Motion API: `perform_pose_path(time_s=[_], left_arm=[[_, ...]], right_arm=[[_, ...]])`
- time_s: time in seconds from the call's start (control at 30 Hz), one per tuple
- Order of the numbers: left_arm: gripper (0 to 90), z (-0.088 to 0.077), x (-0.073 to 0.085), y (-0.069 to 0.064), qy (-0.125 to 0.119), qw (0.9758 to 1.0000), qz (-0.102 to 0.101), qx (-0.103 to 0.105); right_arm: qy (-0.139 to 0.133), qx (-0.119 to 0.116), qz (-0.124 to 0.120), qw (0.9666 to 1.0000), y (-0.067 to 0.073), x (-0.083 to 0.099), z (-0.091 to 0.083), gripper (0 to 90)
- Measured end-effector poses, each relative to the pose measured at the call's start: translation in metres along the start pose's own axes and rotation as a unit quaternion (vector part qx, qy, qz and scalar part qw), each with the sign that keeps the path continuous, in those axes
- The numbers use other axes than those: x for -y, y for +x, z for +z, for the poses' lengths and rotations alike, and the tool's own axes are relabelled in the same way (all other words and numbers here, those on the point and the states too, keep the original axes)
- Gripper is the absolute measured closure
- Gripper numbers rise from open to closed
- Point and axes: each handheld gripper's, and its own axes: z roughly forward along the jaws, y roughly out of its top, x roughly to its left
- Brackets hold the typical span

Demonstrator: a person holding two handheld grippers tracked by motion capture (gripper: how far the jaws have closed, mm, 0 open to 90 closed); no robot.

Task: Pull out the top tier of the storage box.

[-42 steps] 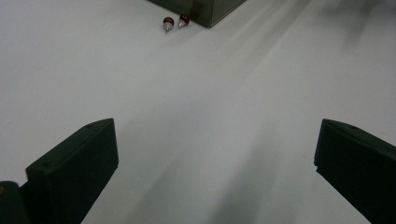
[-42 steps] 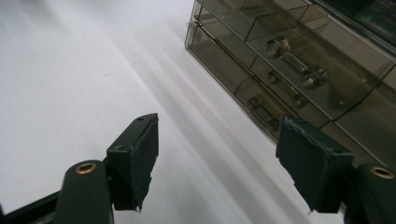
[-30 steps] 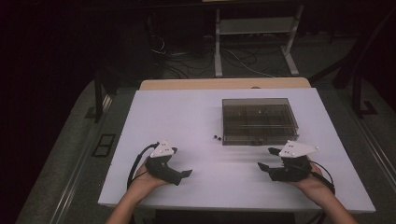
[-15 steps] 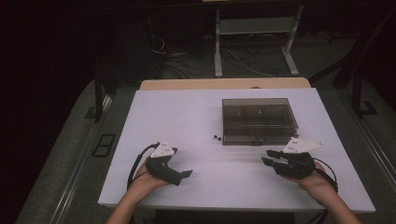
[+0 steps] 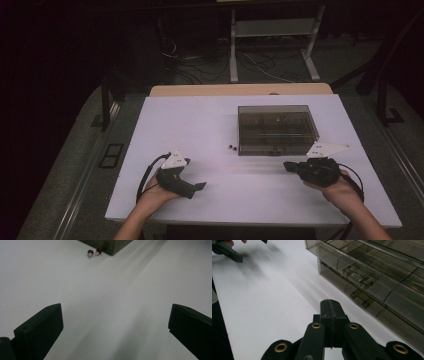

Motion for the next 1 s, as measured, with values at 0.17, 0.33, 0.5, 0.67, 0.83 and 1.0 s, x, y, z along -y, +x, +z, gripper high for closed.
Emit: perform_pose_path(time_s=[0.17, 0.33, 0.5, 0.67, 0.83, 1.0], left_arm=[[0.0, -0.001, 0.000, 0.000, -0.003, 1.0000, 0.001, -0.001], [0.0, -0.001, 0.000, 0.000, -0.004, 1.0000, -0.003, 0.000], [0.0, -0.001, 0.000, 0.000, -0.005, 1.0000, -0.003, 0.000], [0.0, 0.000, 0.000, -0.001, -0.010, 0.9999, -0.011, 0.000], [0.0, 0.000, 0.000, -0.001, -0.010, 0.9999, -0.012, 0.000], [0.0, -0.001, 0.000, 0.000, -0.005, 1.0000, -0.007, 0.001]], right_arm=[[0.000, -0.001, -0.002, 1.0000, -0.002, -0.007, -0.002, 88.9], [0.004, -0.001, 0.003, 1.0000, -0.008, -0.018, -0.003, 88.9], [-0.001, -0.004, -0.001, 1.0000, -0.014, -0.028, -0.003, 88.8], [-0.004, 0.000, 0.001, 1.0000, -0.022, -0.038, -0.004, 88.9], [-0.002, 0.003, 0.005, 1.0000, -0.030, -0.045, -0.002, 88.8], [-0.001, 0.008, 0.008, 0.9999, -0.038, -0.049, 0.001, 88.9]])
